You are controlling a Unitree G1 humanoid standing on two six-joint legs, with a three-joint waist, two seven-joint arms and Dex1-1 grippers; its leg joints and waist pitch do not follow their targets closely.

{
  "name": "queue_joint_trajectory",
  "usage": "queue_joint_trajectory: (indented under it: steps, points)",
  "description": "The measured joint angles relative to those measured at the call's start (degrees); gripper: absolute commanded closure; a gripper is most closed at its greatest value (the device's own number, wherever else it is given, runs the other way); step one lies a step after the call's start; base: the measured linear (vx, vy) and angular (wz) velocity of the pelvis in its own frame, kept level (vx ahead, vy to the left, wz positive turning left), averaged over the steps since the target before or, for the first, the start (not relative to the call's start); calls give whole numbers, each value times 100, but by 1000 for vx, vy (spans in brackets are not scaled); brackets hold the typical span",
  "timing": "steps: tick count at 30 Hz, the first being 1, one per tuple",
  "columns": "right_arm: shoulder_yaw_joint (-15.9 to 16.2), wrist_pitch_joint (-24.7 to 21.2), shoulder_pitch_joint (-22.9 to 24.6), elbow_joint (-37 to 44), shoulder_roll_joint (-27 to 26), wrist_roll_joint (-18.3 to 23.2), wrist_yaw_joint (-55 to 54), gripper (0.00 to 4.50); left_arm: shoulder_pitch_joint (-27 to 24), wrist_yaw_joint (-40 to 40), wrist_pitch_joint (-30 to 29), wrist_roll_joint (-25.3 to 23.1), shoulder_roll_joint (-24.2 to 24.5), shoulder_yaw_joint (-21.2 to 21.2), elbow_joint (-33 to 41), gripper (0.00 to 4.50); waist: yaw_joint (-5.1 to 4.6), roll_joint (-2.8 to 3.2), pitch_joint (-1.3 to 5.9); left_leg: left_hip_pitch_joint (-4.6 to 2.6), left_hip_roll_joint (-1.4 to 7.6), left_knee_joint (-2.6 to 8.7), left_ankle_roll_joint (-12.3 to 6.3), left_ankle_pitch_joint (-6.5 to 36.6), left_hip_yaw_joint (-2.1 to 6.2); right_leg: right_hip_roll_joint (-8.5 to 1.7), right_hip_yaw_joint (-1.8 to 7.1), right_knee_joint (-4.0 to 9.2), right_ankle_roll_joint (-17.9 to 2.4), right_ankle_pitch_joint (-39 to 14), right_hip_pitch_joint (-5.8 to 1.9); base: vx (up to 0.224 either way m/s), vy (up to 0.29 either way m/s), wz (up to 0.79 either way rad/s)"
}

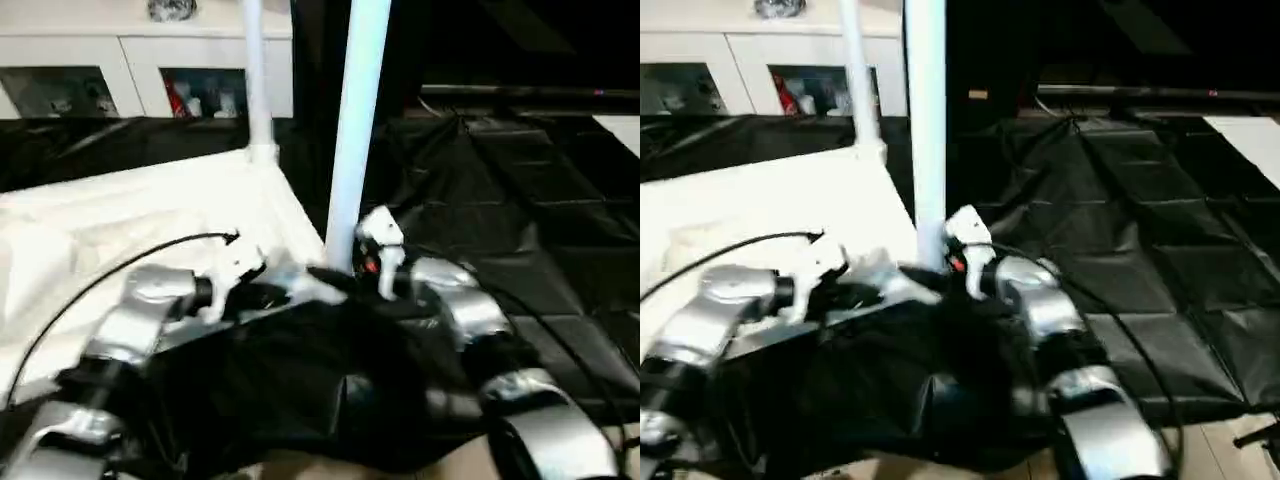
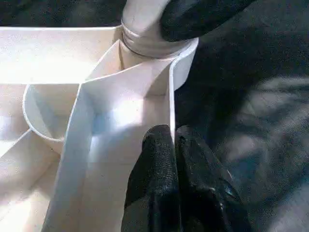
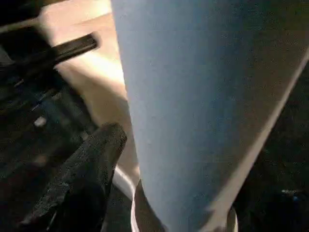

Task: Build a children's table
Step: Rotate leg to tighten

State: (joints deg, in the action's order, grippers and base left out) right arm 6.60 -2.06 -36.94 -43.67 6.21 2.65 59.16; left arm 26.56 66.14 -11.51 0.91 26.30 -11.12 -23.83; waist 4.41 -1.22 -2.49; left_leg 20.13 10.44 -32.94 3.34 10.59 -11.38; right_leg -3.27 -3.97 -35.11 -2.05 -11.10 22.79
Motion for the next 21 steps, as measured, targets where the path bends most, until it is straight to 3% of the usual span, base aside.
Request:
queue_joint_trajectory:
  steps: [6,21]
  points:
    - [295,-40,168,308,244,2,855,140,-72,482,17,40,253,-149,169,450,75,-4,4,-7,0,-2,0,0,-1,-1,2,0,3,-2,-8,0,0,0]
    - [298,-383,252,579,354,142,1087,233,-122,681,-122,132,327,-223,301,450,94,-6,6,-5,-1,1,-9,8,-3,-1,1,6,7,-11,-10,0,0,0]
